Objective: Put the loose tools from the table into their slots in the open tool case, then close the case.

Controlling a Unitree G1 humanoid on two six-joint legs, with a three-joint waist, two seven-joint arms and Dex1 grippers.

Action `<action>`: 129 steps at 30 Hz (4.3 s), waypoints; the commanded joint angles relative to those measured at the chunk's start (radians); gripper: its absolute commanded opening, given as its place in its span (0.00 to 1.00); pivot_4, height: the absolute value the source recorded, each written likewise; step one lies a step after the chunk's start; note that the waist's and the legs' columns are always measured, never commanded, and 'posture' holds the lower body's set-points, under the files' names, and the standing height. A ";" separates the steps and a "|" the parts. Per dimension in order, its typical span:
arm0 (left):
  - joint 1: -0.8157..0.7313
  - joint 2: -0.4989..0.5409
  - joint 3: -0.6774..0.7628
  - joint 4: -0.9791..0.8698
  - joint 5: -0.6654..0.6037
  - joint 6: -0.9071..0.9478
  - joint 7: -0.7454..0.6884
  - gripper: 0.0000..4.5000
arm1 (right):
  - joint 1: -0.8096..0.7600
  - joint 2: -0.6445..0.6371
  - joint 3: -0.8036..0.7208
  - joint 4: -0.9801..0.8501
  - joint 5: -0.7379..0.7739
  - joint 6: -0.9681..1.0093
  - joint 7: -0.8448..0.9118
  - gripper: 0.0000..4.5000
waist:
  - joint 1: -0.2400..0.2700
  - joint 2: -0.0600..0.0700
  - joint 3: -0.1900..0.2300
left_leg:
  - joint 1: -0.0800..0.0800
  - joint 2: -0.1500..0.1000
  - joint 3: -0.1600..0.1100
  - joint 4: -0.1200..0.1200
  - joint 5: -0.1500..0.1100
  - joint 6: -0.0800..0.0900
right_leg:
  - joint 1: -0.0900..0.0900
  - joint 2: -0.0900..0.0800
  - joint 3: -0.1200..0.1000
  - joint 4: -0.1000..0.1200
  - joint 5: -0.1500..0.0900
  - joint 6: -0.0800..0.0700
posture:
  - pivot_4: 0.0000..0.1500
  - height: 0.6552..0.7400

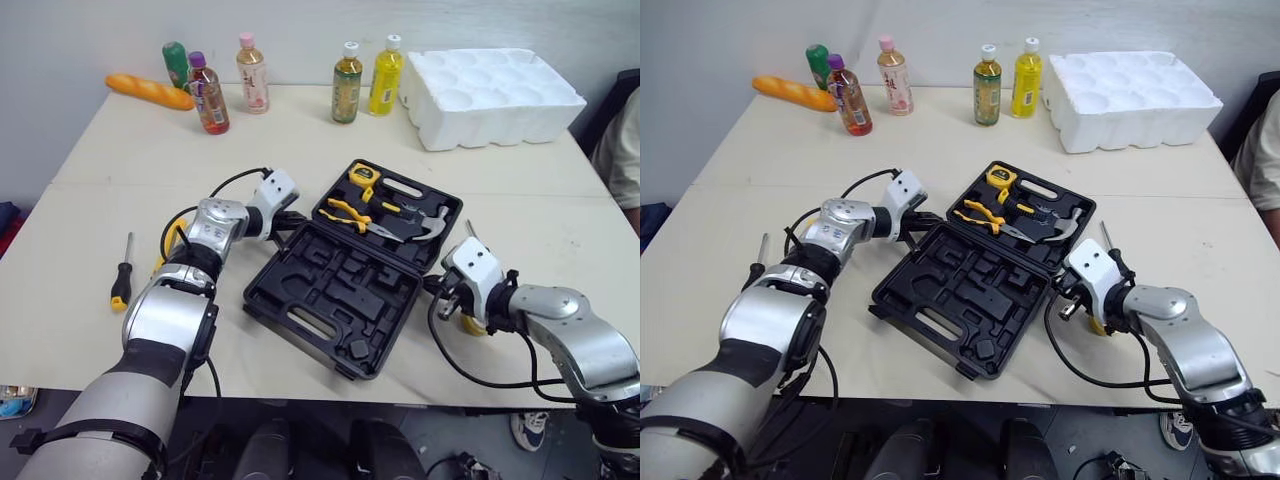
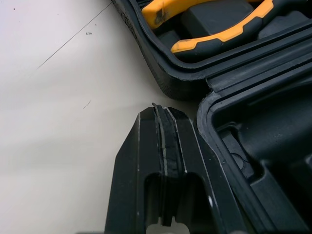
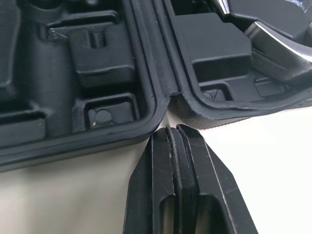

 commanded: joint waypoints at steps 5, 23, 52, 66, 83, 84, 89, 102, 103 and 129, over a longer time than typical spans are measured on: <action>-0.013 -0.028 -0.007 -0.007 0.029 -0.068 -0.097 0.02 | -0.049 0.020 0.007 -0.004 -0.029 -0.046 0.009 0.00 | 0.000 0.000 0.000 | 0.000 0.000 0.000 0.000 0.000 0.000 | 0.000 0.002 0.000 0.000 0.000 0.000 | 1.00 0.98; 0.291 0.095 -0.012 -0.485 -0.057 0.014 -0.475 0.02 | -0.131 0.066 0.141 0.045 -0.191 -0.332 0.153 0.00 | -0.033 0.000 0.000 | -0.001 0.002 0.006 0.001 0.000 -0.001 | -0.007 0.003 0.004 0.008 0.000 0.000 | 1.00 0.98; 0.551 0.237 0.074 -0.936 -0.107 0.333 -0.325 0.02 | -0.204 0.108 0.140 0.267 -0.288 -0.448 0.246 0.00 | -0.051 0.000 -0.001 | 0.000 0.002 0.008 0.005 0.000 -0.001 | -0.010 -0.006 0.010 0.015 0.000 0.000 | 1.00 0.98; 0.546 0.287 0.111 -0.982 -0.170 0.346 -0.339 0.02 | -0.219 0.077 0.099 0.295 -0.280 -0.461 0.246 0.00 | -0.050 0.000 -0.001 | -0.001 0.001 0.009 0.005 0.000 -0.001 | -0.011 -0.007 0.011 0.016 0.000 0.000 | 1.00 0.98; 0.650 0.229 0.073 -1.167 -0.220 0.447 -0.308 0.02 | -0.330 0.151 0.153 0.383 -0.314 -0.501 0.251 0.00 | -0.049 0.000 -0.001 | -0.001 0.001 0.009 0.005 0.000 -0.001 | -0.011 -0.007 0.012 0.016 0.000 0.000 | 1.00 0.98; 0.652 0.229 0.075 -1.170 -0.218 0.450 -0.304 0.02 | -0.331 0.150 0.153 0.384 -0.315 -0.503 0.256 0.00 | -0.049 0.000 -0.001 | -0.001 0.001 0.009 0.005 0.000 -0.001 | -0.011 -0.007 0.012 0.016 0.000 0.000 | 1.00 0.98; 0.652 0.228 0.088 -1.153 -0.209 0.445 -0.274 0.02 | -0.322 0.145 0.153 0.368 -0.311 -0.503 0.275 0.00 | -0.049 0.000 -0.001 | -0.001 0.001 0.009 0.005 0.000 -0.001 | -0.011 -0.007 0.012 0.016 0.000 0.000 | 1.00 0.98; 0.750 0.322 0.263 -1.229 -0.316 0.463 -0.270 0.02 | -0.231 -0.041 -0.008 0.317 -0.272 -0.453 0.295 0.00 | -0.047 0.000 -0.001 | -0.001 0.001 0.009 0.005 0.000 0.000 | -0.011 -0.008 0.012 0.015 0.000 0.000 | 1.00 0.98; 0.792 0.346 0.312 -1.260 -0.358 0.487 -0.289 0.02 | -0.213 -0.053 -0.057 0.294 -0.214 -0.403 0.319 0.00 | -0.047 0.000 -0.001 | -0.002 0.001 0.009 0.005 0.000 0.000 | -0.011 -0.008 0.012 0.015 0.000 0.000 | 1.00 0.98; 1.571 0.523 1.200 -1.160 -0.582 0.569 -0.156 1.00 | 0.077 -0.408 -0.597 0.712 0.047 -0.402 0.568 0.99 | -0.056 0.006 -0.004 | 0.018 0.003 0.005 -0.009 -0.012 0.007 | 0.007 -0.013 0.009 -0.004 -0.004 -0.007 | 1.00 0.98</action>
